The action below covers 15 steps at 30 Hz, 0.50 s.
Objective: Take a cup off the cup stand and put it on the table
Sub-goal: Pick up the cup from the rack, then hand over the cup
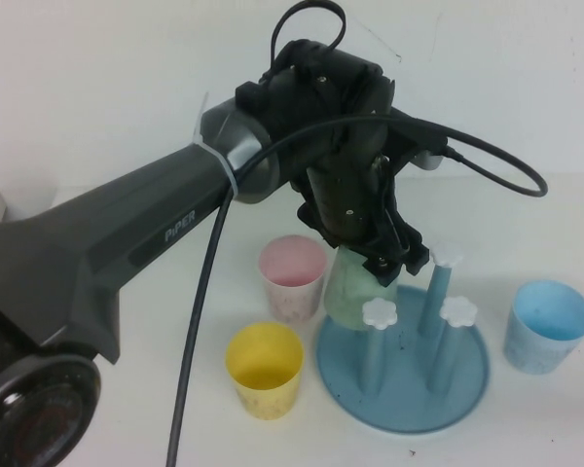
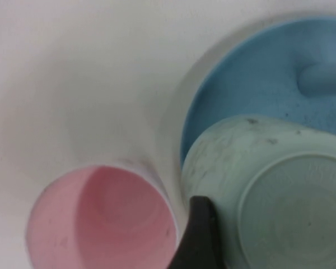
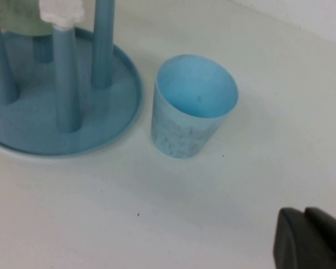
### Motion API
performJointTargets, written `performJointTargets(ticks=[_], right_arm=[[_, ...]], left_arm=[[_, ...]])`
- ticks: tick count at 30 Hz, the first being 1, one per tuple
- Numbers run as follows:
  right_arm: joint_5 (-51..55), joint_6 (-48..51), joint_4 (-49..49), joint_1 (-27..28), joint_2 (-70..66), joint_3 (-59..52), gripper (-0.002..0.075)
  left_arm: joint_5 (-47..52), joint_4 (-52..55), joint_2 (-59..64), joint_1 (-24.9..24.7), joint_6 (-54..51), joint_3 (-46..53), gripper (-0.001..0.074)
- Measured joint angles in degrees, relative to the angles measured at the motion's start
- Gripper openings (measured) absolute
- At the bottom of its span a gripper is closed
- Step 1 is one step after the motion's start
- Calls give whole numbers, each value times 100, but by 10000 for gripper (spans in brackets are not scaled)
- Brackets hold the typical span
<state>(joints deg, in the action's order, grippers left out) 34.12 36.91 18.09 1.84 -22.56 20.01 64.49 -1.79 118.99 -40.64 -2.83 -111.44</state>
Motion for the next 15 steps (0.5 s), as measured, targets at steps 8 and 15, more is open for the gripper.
performJointTargets(ticks=[8,15], right_arm=[[-61,41,9,0,0,0,-3],[-288,413,663,0,0,12,-3]], left_arm=[[294,-25,-361,0,0,-359,523],[683,-499,-568,0,0,-1403,523]])
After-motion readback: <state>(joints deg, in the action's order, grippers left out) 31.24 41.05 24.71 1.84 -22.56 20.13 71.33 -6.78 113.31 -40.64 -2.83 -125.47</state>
